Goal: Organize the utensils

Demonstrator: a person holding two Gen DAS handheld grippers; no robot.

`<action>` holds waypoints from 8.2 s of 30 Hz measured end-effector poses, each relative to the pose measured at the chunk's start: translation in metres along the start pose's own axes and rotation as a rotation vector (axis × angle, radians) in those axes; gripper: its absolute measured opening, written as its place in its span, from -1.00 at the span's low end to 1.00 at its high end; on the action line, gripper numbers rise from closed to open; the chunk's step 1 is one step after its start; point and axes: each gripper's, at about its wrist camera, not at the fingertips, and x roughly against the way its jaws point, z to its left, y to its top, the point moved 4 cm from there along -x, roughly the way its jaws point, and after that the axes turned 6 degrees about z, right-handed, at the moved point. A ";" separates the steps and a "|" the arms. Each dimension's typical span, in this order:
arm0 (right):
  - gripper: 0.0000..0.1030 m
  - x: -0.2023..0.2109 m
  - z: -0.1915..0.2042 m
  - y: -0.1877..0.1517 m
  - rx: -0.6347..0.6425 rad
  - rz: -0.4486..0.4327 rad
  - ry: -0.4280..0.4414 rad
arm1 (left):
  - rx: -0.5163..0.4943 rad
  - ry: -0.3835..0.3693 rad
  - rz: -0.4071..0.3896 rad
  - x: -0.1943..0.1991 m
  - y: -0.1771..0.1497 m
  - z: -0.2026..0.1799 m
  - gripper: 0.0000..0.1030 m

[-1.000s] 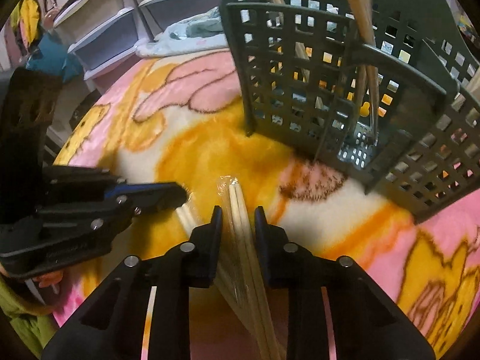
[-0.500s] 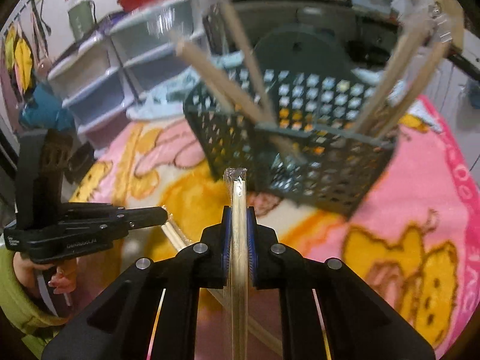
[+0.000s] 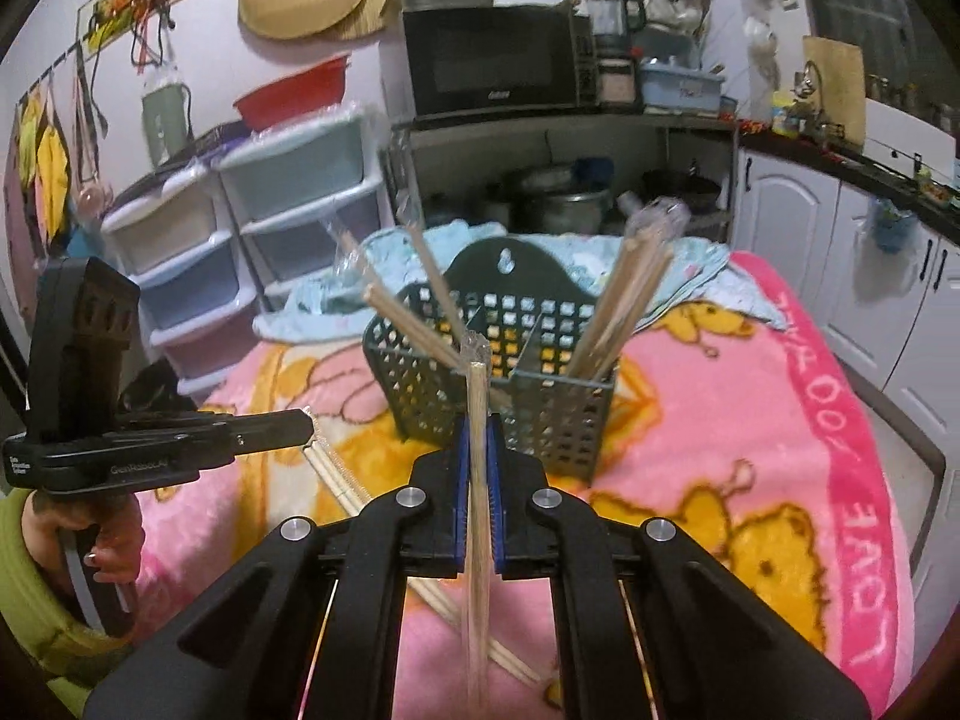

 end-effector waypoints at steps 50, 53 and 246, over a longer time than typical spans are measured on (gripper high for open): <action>-0.89 0.104 -0.015 0.085 -0.017 -0.354 -0.021 | -0.264 -0.080 -0.278 0.067 0.119 -0.118 -0.99; -0.89 0.108 -0.013 0.096 -0.007 -0.380 -0.024 | -0.268 -0.069 -0.301 0.075 0.129 -0.117 -0.99; 0.87 0.064 0.012 -0.104 0.007 -0.339 -0.275 | -0.075 0.439 -0.379 0.041 -0.088 -0.047 0.79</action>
